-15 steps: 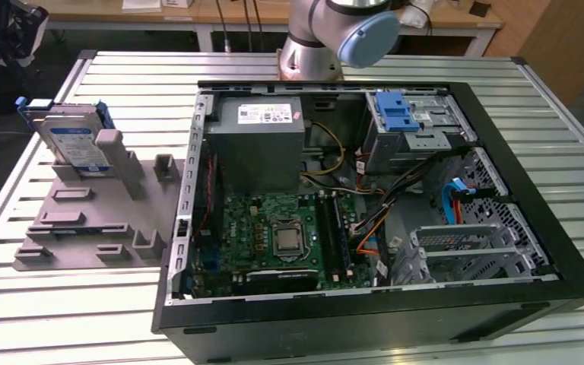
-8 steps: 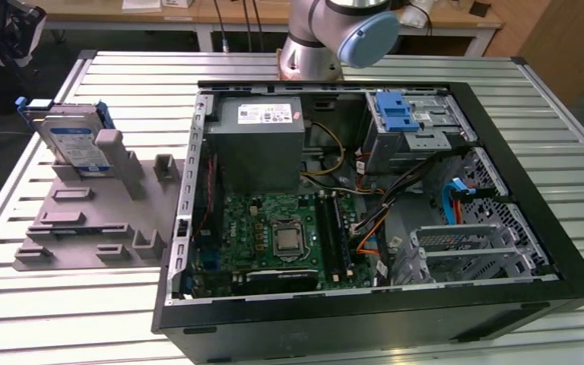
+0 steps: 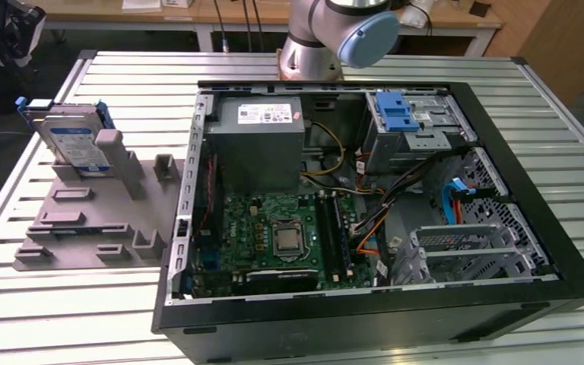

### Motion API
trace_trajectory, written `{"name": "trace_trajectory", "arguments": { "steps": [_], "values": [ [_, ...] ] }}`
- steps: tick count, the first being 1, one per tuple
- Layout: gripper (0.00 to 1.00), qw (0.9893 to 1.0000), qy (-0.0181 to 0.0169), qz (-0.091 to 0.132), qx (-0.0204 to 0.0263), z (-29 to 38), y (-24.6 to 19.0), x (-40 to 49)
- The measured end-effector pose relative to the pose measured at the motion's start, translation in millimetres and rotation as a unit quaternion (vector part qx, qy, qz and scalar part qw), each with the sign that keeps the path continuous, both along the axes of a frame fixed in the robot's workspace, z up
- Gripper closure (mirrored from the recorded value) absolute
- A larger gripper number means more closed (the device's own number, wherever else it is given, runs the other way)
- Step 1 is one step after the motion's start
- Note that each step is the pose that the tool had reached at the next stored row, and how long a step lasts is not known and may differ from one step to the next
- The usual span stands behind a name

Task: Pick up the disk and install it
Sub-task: 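Pick up the disk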

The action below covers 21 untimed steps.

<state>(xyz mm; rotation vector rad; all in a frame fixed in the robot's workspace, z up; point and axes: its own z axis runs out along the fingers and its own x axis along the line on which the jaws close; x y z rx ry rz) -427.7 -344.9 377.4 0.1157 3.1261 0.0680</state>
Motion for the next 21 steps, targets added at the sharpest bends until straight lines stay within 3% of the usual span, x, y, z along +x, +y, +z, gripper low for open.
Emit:
{"name": "trace_trajectory", "arguments": {
  "steps": [5,11,16,19,21],
  "values": [
    [0.89,0.9994,0.0001,0.035,-0.0002,0.0,-0.1,-0.3],
    [0.89,0.9962,0.0001,0.087,-0.0017,-0.2,-0.2,-0.3],
    [0.89,0.9916,0.0001,0.129,-0.0032,-0.3,-0.1,-0.4],
    [0.89,0.9878,0.0,0.156,-0.0032,-0.5,-0.1,-0.5],
    [0.89,0.9847,0.0,0.174,-0.0032,-0.6,-0.1,-0.4]
  ]
}}
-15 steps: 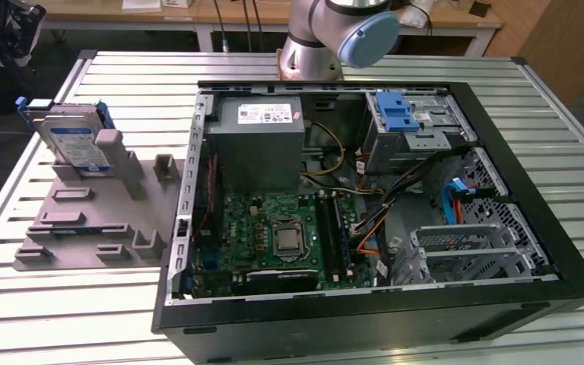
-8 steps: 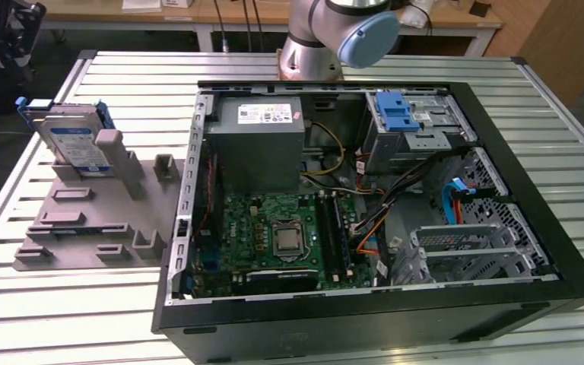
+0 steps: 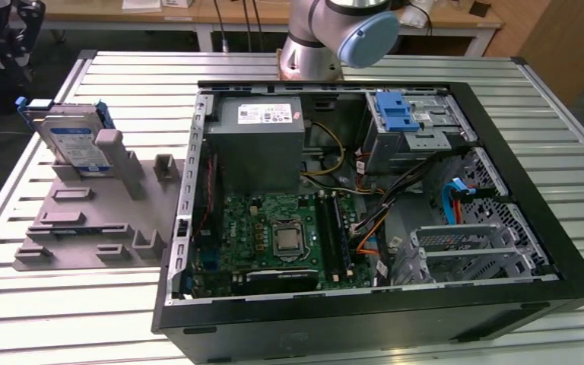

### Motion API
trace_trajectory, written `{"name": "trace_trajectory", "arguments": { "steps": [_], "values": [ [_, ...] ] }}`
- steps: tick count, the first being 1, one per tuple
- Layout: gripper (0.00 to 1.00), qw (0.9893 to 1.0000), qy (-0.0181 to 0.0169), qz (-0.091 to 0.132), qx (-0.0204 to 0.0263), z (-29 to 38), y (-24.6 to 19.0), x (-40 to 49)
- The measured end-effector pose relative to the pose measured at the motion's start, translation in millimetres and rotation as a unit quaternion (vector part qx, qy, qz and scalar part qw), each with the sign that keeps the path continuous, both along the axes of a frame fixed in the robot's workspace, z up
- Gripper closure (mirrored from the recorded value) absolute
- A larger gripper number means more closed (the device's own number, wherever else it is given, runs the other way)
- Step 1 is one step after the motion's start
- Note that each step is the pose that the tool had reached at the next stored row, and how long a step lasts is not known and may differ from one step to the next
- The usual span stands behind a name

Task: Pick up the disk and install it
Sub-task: 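Pick up the disk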

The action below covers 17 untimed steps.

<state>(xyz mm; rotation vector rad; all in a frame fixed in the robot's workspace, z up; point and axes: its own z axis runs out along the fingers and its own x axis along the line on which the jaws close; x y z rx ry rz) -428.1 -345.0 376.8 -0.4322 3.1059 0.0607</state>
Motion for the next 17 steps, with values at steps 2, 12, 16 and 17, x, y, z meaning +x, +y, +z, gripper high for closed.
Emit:
{"name": "trace_trajectory", "arguments": {
  "steps": [2,12,16,17],
  "values": [
    [0.89,0.9998,0.0,0.018,0.0,-0.1,0.0,0.0],
    [0.89,0.9941,0.0,0.109,-0.0011,-0.8,0.0,0.0],
    [0.89,0.9895,0.0,0.144,-0.0012,-1.2,0.0,0.0],
    [0.89,0.9881,0.0,0.154,-0.0012,-1.3,0.0,0.0]
  ]
}}
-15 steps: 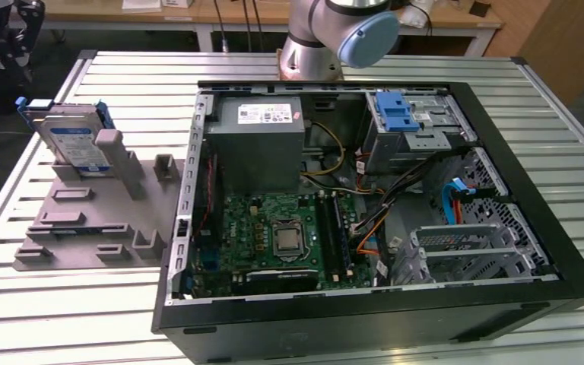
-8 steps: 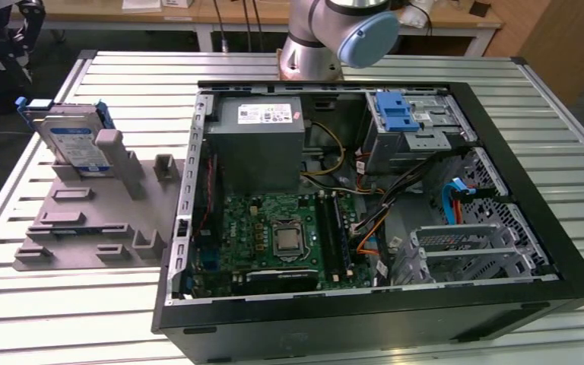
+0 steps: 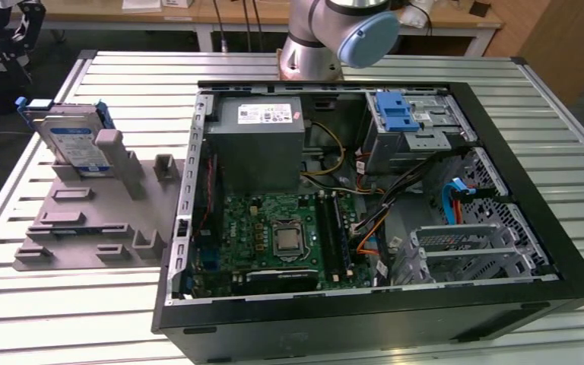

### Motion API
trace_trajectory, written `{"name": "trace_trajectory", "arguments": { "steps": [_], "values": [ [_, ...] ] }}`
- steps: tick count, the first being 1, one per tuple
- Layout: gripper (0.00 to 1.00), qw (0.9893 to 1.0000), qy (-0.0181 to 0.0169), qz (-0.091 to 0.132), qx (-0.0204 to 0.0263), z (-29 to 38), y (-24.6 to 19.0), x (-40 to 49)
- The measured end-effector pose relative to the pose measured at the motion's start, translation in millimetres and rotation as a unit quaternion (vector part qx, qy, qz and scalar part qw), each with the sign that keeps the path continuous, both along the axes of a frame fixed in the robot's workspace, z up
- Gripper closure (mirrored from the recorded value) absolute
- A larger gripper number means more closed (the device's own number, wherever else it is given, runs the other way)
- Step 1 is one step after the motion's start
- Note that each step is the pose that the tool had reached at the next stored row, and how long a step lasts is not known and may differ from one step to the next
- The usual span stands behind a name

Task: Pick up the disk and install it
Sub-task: 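Pick up the disk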

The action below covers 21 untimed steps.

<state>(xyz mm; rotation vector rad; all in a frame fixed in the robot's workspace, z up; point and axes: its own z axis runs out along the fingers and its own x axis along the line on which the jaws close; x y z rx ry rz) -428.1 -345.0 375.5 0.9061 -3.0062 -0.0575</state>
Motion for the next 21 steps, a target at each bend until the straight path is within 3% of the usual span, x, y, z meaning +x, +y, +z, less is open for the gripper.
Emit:
{"name": "trace_trajectory", "arguments": {
  "steps": [5,11,17,21],
  "values": [
    [0.89,0.999,0.0,0.045,0.0,-0.5,0.0,0.0],
    [0.89,0.9956,0.0,0.094,0.0,-0.9,0.0,0.0],
    [0.89,0.99,-0.0001,0.141,0.0,-1.2,0.0,0.0],
    [0.89,0.9847,-0.0003,0.174,0.0,-1.5,0.0,0.0]
  ]
}}
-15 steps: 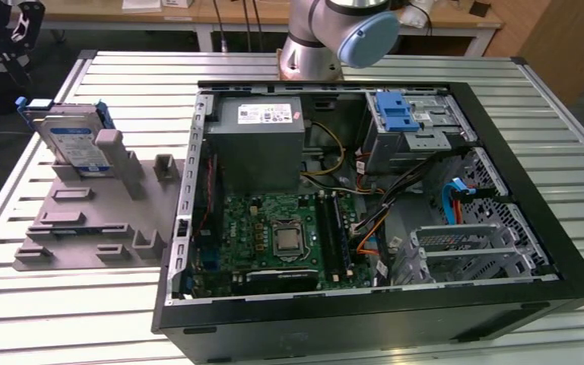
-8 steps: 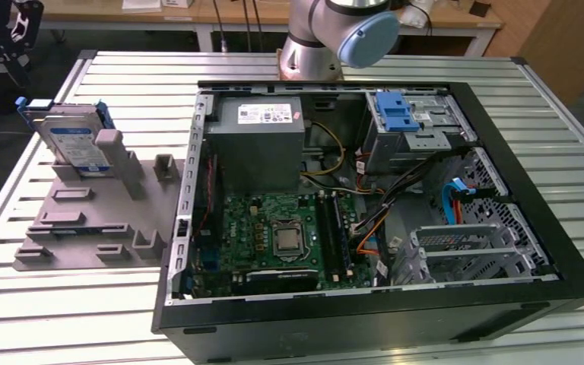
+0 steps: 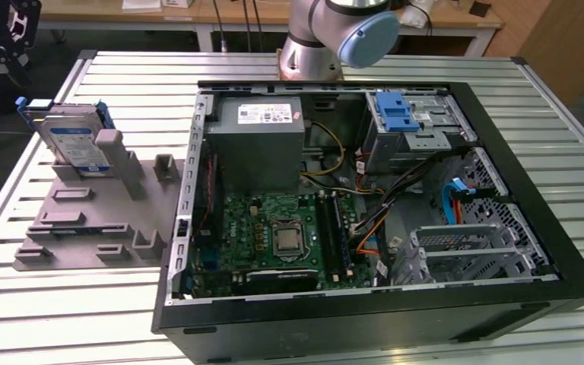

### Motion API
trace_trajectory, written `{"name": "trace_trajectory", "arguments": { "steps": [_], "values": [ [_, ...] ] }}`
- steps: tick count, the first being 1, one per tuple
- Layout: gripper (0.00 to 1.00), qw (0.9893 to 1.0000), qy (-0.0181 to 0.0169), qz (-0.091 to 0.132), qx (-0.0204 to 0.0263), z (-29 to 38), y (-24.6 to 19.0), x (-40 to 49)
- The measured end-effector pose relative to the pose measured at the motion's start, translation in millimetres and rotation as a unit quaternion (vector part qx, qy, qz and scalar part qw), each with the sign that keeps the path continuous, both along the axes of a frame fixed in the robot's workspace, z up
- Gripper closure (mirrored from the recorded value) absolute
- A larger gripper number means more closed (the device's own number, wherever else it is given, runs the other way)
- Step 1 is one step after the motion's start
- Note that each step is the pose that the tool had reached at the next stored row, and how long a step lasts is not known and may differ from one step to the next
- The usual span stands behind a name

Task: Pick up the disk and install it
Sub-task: 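Pick up the disk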

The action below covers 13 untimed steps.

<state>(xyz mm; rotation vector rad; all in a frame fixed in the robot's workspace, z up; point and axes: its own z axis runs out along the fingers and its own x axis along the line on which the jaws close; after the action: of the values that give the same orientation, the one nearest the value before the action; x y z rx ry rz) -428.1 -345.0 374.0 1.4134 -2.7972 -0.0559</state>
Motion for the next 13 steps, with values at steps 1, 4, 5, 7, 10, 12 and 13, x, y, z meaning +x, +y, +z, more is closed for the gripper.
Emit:
{"name": "trace_trajectory", "arguments": {
  "steps": [1,4,5,7,10,12,13],
  "values": [
    [0.89,1.0,0.0,0.009,0.0,-0.1,0.0,0.0],
    [0.89,0.9993,-0.0001,0.037,0.0,-0.3,0.0,0.0],
    [0.89,0.999,-0.0002,0.045,0.0,-0.4,0.0,0.0],
    [0.89,0.998,-0.0003,0.063,0.0,-0.6,0.0,0.0],
    [0.89,0.9958,-0.0005,0.091,0.0,-0.9,0.0,0.0],
    [0.89,0.994,-0.0006,0.109,0.0,-1.1,0.0,0.0],
    [0.89,0.993,-0.0007,0.118,0.0,-1.2,0.0,0.0]
  ]
}}
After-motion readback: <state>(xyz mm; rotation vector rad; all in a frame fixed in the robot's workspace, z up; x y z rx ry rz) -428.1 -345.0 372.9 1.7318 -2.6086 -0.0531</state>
